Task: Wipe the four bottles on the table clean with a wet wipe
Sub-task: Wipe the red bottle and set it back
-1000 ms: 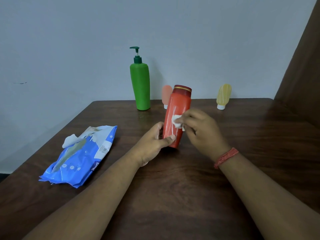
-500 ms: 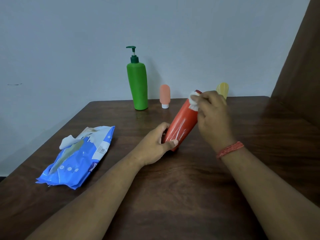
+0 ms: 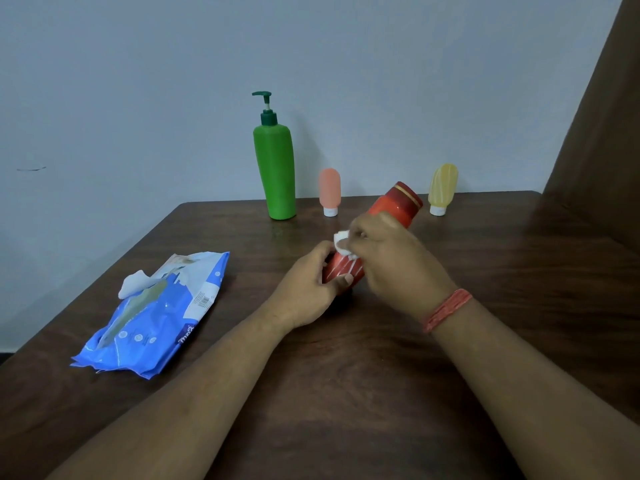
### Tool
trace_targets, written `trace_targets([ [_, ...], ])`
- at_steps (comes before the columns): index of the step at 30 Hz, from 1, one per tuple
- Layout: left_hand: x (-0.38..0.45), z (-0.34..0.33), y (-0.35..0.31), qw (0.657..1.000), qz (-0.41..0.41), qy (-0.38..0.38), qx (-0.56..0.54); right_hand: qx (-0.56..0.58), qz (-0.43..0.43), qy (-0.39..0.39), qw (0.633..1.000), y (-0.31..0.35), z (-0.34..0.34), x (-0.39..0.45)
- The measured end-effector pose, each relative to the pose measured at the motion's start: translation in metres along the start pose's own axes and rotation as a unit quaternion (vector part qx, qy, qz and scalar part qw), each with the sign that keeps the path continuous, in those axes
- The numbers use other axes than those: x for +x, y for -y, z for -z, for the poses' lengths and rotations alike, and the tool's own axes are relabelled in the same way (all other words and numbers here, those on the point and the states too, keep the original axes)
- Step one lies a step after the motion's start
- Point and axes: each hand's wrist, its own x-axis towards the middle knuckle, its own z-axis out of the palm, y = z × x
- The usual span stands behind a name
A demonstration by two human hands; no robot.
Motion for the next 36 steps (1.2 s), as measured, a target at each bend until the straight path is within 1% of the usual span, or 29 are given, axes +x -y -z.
trace_targets([
  [1, 0.000, 0.000, 0.000, 1.000, 0.000, -0.003, -0.004, 0.001, 0.001, 0.011, 1.000, 0.002, -0.001, 0.002],
  [2, 0.000, 0.000, 0.000, 1.000, 0.001, -0.004, 0.003, -0.002, -0.015, -0.005, 1.000, -0.002, -0.002, 0.004],
  [5, 0.000, -0.001, -0.001, 0.999, 0.006, -0.005, 0.035, 0.009, -0.121, -0.115, 0.986, -0.024, -0.004, 0.005],
  [6, 0.000, -0.001, -0.001, 0.999, 0.007, -0.006, 0.039, 0.009, -0.139, -0.130, 0.982, -0.028, -0.004, 0.003],
  [7, 0.000, -0.001, -0.002, 0.999, 0.007, -0.007, 0.039, 0.010, -0.134, -0.127, 0.983, -0.027, -0.005, 0.001],
  [8, 0.001, -0.002, -0.001, 0.999, 0.006, -0.012, 0.036, 0.015, -0.106, -0.109, 0.988, -0.023, -0.007, 0.000],
  [10, 0.001, -0.001, 0.000, 0.999, 0.001, -0.025, 0.020, 0.036, -0.034, -0.031, 0.998, -0.006, -0.010, -0.002],
  [11, 0.001, 0.000, -0.001, 1.000, 0.003, -0.029, 0.009, 0.036, -0.012, -0.011, 0.999, -0.001, -0.011, -0.002],
  [12, 0.001, 0.000, 0.000, 1.000, 0.008, -0.029, -0.001, 0.035, -0.008, -0.018, 0.999, -0.002, -0.012, 0.000],
  [13, 0.001, 0.001, 0.000, 1.000, 0.015, -0.026, -0.008, 0.037, -0.023, -0.044, 0.998, -0.008, -0.014, 0.002],
  [15, -0.001, 0.003, 0.001, 0.999, 0.027, -0.018, -0.020, 0.053, -0.093, -0.119, 0.987, -0.024, -0.014, 0.004],
  [16, -0.001, 0.003, 0.002, 0.999, 0.029, -0.015, -0.031, 0.061, -0.119, -0.137, 0.982, -0.029, -0.014, 0.003],
  [17, -0.001, 0.003, 0.002, 0.998, 0.031, -0.013, -0.047, 0.064, -0.122, -0.135, 0.981, -0.029, -0.013, 0.000],
  [18, -0.001, 0.003, 0.004, 0.997, 0.035, -0.013, -0.066, 0.064, -0.103, -0.123, 0.985, -0.026, -0.013, -0.002],
  [20, 0.001, 0.002, 0.007, 0.991, 0.046, -0.025, -0.120, 0.057, -0.034, -0.076, 0.995, -0.014, -0.012, -0.005],
  [21, 0.001, 0.002, 0.008, 0.987, 0.052, -0.035, -0.150, 0.041, -0.010, -0.056, 0.998, -0.010, -0.012, -0.005],
  [22, 0.001, 0.002, 0.009, 0.981, 0.057, -0.041, -0.179, 0.026, -0.005, -0.057, 0.998, -0.010, -0.011, -0.004],
  [24, 0.000, 0.002, 0.009, 0.971, 0.068, -0.035, -0.227, 0.023, -0.050, -0.105, 0.993, -0.018, -0.010, -0.001],
  [25, 0.000, 0.002, 0.010, 0.966, 0.073, -0.027, -0.247, 0.040, -0.080, -0.119, 0.989, -0.020, -0.009, -0.001],
  [26, 0.000, 0.001, 0.010, 0.962, 0.077, -0.023, -0.260, 0.063, -0.092, -0.119, 0.987, -0.019, -0.008, -0.003],
  [28, 0.001, 0.000, 0.011, 0.954, 0.080, -0.029, -0.287, 0.097, -0.050, -0.077, 0.991, -0.012, -0.008, -0.006],
  [29, 0.002, 0.000, 0.012, 0.949, 0.081, -0.036, -0.304, 0.103, -0.021, -0.050, 0.993, -0.007, -0.009, -0.007],
  [30, 0.002, 0.000, 0.012, 0.943, 0.082, -0.038, -0.321, 0.098, -0.003, -0.040, 0.994, -0.004, -0.010, -0.007],
  [31, 0.002, 0.000, 0.012, 0.937, 0.085, -0.034, -0.336, 0.088, -0.007, -0.049, 0.995, -0.003, -0.011, -0.005],
  [33, 0.000, 0.001, 0.009, 0.932, 0.089, -0.015, -0.350, 0.075, -0.066, -0.095, 0.991, -0.007, -0.012, -0.003],
  [34, -0.001, 0.001, 0.007, 0.932, 0.090, -0.007, -0.350, 0.082, -0.096, -0.105, 0.986, -0.007, -0.011, -0.004],
  [35, -0.002, 0.001, 0.007, 0.932, 0.090, -0.003, -0.351, 0.098, -0.105, -0.102, 0.984, -0.006, -0.011, -0.005],
  [36, -0.002, 0.001, 0.008, 0.931, 0.091, -0.005, -0.353, 0.119, -0.090, -0.087, 0.985, -0.004, -0.011, -0.007],
])
